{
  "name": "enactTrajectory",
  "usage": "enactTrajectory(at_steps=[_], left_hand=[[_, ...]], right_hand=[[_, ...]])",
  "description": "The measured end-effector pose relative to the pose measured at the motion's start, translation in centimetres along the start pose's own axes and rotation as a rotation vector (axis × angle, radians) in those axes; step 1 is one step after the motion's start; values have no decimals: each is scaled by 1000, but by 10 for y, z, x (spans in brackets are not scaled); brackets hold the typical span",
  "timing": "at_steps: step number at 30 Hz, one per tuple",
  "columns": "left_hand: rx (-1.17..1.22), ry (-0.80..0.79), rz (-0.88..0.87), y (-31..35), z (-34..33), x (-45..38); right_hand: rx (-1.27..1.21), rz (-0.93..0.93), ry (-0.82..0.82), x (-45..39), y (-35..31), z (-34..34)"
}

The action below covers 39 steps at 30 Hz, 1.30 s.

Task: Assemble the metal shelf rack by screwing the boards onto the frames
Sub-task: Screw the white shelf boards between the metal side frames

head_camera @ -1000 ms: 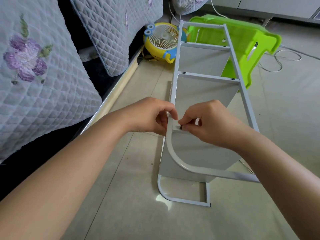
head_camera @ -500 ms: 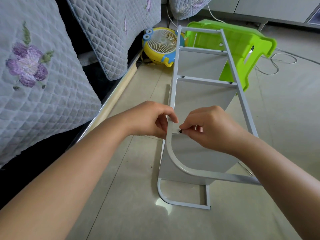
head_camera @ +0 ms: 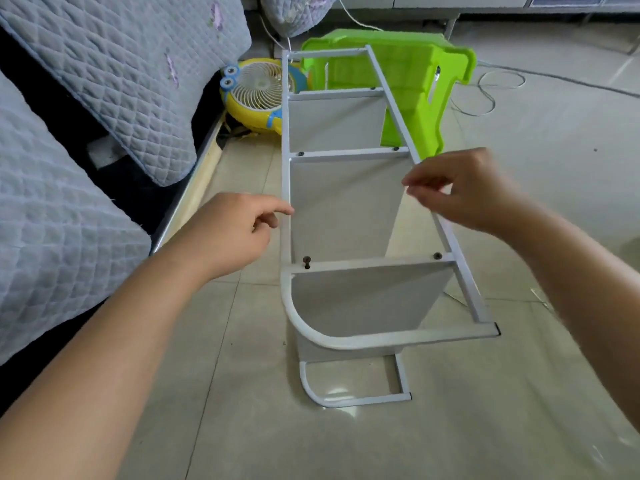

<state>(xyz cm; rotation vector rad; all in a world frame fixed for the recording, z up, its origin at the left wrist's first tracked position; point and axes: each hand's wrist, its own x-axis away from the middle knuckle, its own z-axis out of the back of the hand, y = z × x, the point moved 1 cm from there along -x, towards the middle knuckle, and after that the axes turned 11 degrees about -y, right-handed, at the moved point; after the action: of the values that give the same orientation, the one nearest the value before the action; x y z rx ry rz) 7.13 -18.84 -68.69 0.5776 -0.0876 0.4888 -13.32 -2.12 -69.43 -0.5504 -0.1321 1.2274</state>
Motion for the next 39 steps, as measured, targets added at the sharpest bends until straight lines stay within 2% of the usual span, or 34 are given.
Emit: enactTrajectory(at_steps=[2,4,6,7,9,10,11,15,20,22,27,30,34,39], left_hand=[[-87,71,-11,21,-4,-7],[-202,82,-19,46,-14,-17],[-282,-18,-50,71,-27,-28],[-303,-104,-72,82,-35,-31],[-344,-275,-127,97,-53,-33],[-366,-336,-151,101,-61,-33],[-389,-380,-170,104,-67,-33],[-391,-409,-200,103,-75,-36],[-366,-388,-224,99,-82,-39],[-363,-385,-231,99,-83,-39],[-369,-372,-232,96,-85,-42],[-370,-377,-244,96,-86,-42],[-378,-367,-243,96,-86,-43],[-375,-364,-244,98,-83,-42]], right_hand=[[-20,-262,72,10,50,5],[-32,-561,66,31,101,-4],[-12,-842,-61,63,139,-29],[23,-930,-181,81,152,-45],[96,-989,-455,115,164,-81],[109,-981,-537,128,167,-96],[94,-976,-564,138,169,-107],[-20,-1067,-457,145,172,-133],[54,-1095,-737,154,173,-157],[68,-1125,-744,156,170,-160],[160,-1135,-656,156,163,-167],[97,-1124,-529,151,162,-158],[-146,-1137,-63,124,161,-125],[-579,-1007,499,52,137,-51]])
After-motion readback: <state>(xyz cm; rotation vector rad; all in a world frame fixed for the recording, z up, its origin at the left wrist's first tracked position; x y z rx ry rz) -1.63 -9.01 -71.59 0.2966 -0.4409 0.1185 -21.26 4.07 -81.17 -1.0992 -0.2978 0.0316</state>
